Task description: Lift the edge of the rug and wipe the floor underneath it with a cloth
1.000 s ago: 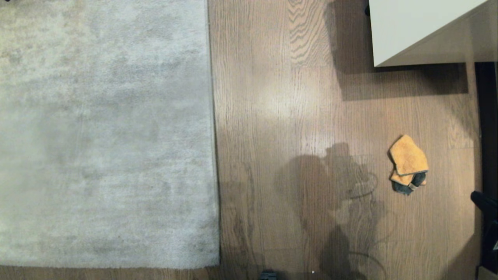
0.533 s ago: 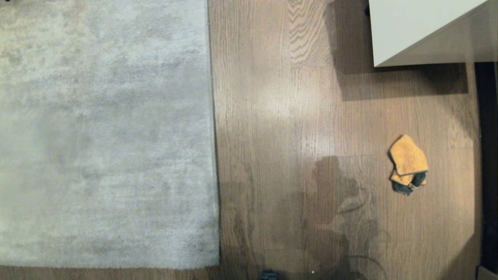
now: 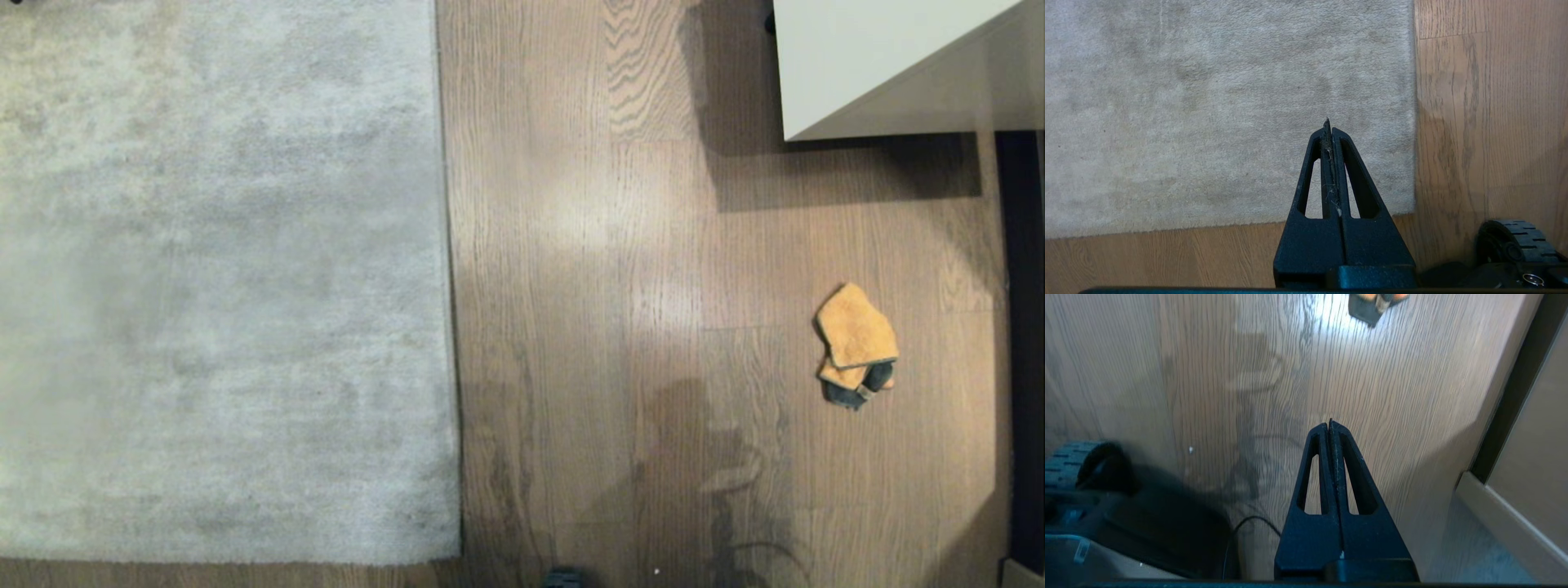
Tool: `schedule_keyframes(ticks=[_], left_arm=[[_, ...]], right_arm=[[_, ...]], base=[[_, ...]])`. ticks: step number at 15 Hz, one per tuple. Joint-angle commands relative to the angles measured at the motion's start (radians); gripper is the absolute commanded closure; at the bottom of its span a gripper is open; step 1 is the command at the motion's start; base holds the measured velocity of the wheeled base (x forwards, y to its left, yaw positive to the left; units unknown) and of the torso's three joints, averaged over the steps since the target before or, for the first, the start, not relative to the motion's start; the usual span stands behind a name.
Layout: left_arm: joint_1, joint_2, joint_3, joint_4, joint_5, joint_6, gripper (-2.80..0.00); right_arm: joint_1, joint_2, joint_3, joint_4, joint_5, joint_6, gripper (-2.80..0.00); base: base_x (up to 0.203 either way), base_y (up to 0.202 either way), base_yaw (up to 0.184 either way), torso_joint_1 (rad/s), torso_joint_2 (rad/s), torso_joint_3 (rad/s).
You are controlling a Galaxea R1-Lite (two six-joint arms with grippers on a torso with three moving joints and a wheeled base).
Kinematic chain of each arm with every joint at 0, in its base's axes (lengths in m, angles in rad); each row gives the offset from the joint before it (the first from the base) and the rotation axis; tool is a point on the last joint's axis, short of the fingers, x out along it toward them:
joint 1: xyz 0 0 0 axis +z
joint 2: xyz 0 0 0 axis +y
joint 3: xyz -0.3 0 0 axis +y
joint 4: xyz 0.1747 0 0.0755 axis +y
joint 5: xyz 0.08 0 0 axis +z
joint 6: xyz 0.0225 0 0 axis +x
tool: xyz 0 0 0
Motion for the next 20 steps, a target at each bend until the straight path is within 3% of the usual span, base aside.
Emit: schedule_keyframes(ticks=[1, 11, 14, 20], left_arm=[[0.000, 0.000, 0.000, 0.000, 0.000, 0.000, 0.00], [0.000, 0.000, 0.000, 0.000, 0.000, 0.000, 0.00], [0.000, 0.000, 0.000, 0.000, 0.000, 0.000, 0.00], [0.000, 0.000, 0.000, 0.000, 0.000, 0.000, 0.00]], right_arm=[[0.002, -0.015, 0.000, 0.011, 0.003, 0.000, 0.00], [0.046, -0.020, 0.000, 0.019, 0.003, -0.001, 0.00], [0.118, -0.128, -0.004, 0.057, 0.010, 0.004, 0.00], [0.122, -0.287, -0.009, 0.078, 0.016, 0.039, 0.00]], base=[[0.000, 0.000, 0.000, 0.000, 0.00, 0.000], [0.000, 0.000, 0.000, 0.000, 0.00, 0.000], [0.000, 0.000, 0.000, 0.000, 0.00, 0.000], [0.000, 0.000, 0.000, 0.000, 0.00, 0.000]])
